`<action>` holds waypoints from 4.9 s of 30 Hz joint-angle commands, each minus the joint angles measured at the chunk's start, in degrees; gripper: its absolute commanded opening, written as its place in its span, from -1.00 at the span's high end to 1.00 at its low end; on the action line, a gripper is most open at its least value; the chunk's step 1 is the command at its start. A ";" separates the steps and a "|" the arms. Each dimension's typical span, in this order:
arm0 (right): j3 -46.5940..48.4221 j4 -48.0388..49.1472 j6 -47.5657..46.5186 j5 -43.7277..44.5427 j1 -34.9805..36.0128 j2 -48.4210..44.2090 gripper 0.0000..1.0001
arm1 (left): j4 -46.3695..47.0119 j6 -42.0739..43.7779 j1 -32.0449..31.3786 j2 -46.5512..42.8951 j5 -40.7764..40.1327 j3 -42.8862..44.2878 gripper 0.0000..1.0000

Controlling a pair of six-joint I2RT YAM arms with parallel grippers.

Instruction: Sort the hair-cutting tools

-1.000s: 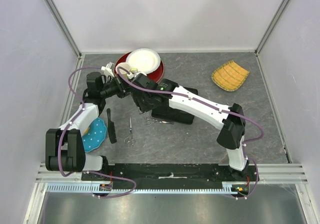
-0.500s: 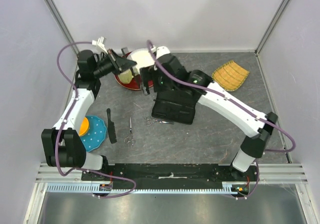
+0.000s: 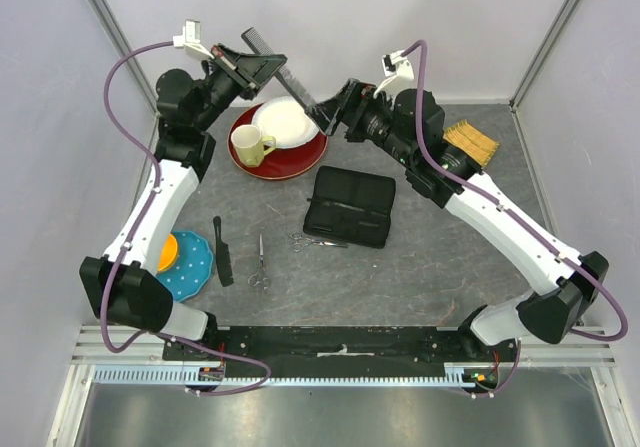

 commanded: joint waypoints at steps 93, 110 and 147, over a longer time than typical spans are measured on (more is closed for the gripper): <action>-42.52 4.84 -5.31 -22.17 -33.15 -6.79 1.00 | -30.92 32.75 -10.15 30.59 -12.04 -0.43 -0.48; -46.30 9.51 -7.50 -20.58 -34.82 3.14 1.00 | -36.81 38.11 -12.70 40.79 -17.50 7.39 -0.20; -30.30 5.65 -14.98 -24.80 -34.38 24.33 1.00 | -38.48 41.80 -14.37 39.91 -22.33 5.63 -0.11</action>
